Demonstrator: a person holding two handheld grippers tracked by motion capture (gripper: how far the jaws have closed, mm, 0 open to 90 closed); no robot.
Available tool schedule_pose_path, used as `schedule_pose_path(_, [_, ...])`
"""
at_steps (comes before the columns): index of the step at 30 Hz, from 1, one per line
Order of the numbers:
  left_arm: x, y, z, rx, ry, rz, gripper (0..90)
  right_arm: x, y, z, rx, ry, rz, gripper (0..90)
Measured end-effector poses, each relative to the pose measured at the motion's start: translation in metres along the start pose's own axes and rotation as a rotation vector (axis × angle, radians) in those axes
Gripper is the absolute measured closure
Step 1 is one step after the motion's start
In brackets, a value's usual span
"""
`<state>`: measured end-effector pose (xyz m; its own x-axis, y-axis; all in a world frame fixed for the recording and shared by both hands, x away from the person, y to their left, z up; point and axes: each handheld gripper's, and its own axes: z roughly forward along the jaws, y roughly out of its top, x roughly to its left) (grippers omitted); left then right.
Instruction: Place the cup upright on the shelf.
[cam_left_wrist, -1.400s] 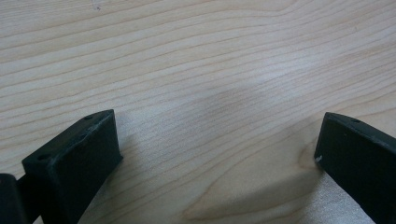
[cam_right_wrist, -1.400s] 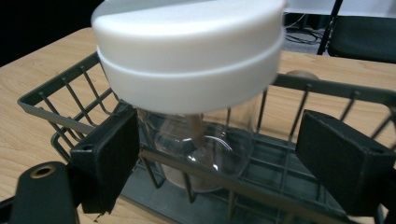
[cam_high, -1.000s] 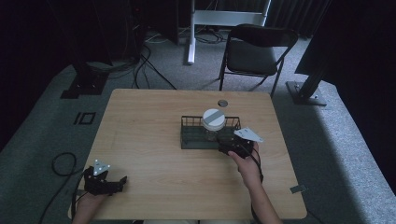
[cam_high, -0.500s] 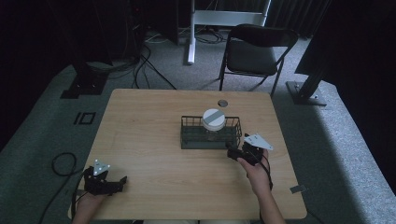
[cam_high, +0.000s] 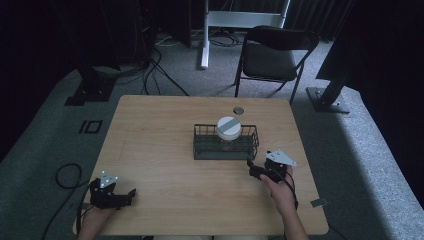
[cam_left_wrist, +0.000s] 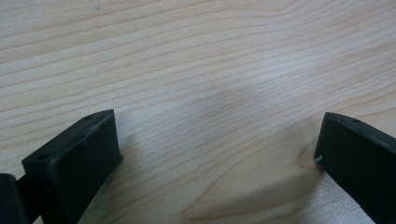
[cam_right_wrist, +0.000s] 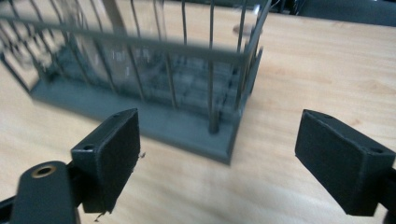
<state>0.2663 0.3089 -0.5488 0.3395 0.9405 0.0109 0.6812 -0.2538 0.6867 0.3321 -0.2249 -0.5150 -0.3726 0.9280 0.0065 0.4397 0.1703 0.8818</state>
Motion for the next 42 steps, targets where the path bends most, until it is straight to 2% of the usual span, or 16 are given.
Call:
schedule_pose_path(1, [0.000, 0.000, 0.000, 0.000, 0.000, 0.000, 0.2, 0.000, -0.002, 0.000, 0.008, 0.000, -0.015, 13.3])
schedule_pose_path(3, [0.000, 0.000, 0.000, 0.000, 0.000, 0.000, 0.2, -0.002, -0.006, 0.000, 0.020, 0.013, -0.007, 13.3])
schedule_pose_path(5, [0.000, 0.000, 0.000, 0.000, 0.000, 0.000, 0.2, -0.004, -0.009, 0.000, 0.034, 0.000, -0.019, 13.3])
schedule_pose_path(10, [0.000, 0.000, 0.000, 0.000, 0.000, 0.000, 0.2, -0.009, -0.017, -0.001, 0.072, -0.009, 0.003, 13.3])
schedule_pose_path(19, [0.000, 0.000, 0.000, 0.001, 0.000, 0.001, 0.2, -0.018, -0.027, -0.003, 0.098, -0.020, 0.036, 13.3])
schedule_pose_path(28, [0.000, 0.000, 0.000, 0.001, 0.000, 0.002, 0.2, -0.025, -0.035, -0.007, 0.132, -0.028, 0.036, 13.3])
schedule_pose_path(32, [0.000, 0.000, 0.000, 0.001, 0.000, 0.002, 0.2, -0.028, -0.038, -0.008, 0.143, -0.018, 0.043, 13.3])
schedule_pose_path(36, [0.000, 0.000, 0.000, 0.002, 0.000, 0.002, 0.2, -0.029, -0.039, -0.009, 0.152, -0.014, 0.040, 13.3])
schedule_pose_path(42, [0.000, 0.000, 0.000, 0.001, 0.000, 0.002, 0.2, -0.034, -0.043, -0.008, 0.209, -0.016, 0.020, 13.3])
